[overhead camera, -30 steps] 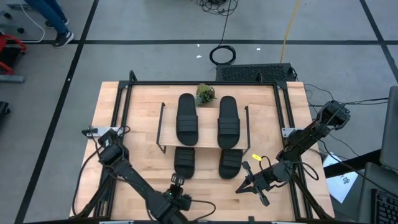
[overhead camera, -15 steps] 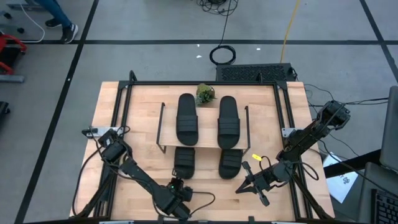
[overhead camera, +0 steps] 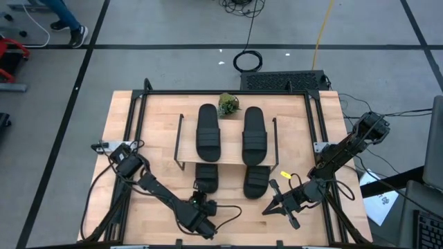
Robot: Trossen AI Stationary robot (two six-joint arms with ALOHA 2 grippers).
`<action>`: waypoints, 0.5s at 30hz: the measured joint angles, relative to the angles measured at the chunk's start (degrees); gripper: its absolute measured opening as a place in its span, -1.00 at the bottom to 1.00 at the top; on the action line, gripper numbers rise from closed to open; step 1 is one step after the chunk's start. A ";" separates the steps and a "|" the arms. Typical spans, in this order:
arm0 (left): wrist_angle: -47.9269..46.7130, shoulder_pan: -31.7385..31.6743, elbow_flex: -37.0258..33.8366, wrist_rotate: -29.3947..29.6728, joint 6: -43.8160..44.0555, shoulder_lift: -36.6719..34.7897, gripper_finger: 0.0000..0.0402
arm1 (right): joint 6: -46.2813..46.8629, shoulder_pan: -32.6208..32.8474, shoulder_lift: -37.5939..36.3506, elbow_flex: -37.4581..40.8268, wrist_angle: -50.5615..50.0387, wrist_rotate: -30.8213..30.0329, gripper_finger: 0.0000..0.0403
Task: Pick and place slides into the shelf
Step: Put the black slide under the shelf
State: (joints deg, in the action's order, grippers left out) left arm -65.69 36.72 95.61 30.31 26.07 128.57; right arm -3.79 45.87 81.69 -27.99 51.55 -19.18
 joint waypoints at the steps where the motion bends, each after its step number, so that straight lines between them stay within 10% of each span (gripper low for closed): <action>1: 0.00 -0.17 0.00 0.14 0.04 0.00 -1.00 | -0.02 0.00 0.00 0.00 0.00 0.00 -1.00; 15: -0.30 -1.46 -0.49 -0.36 -0.11 0.00 -1.00 | 0.09 0.00 0.00 0.00 0.00 0.00 -1.00</action>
State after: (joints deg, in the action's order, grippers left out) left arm -65.99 35.27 95.13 29.95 25.96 128.57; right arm -3.70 45.87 81.69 -27.99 51.55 -19.18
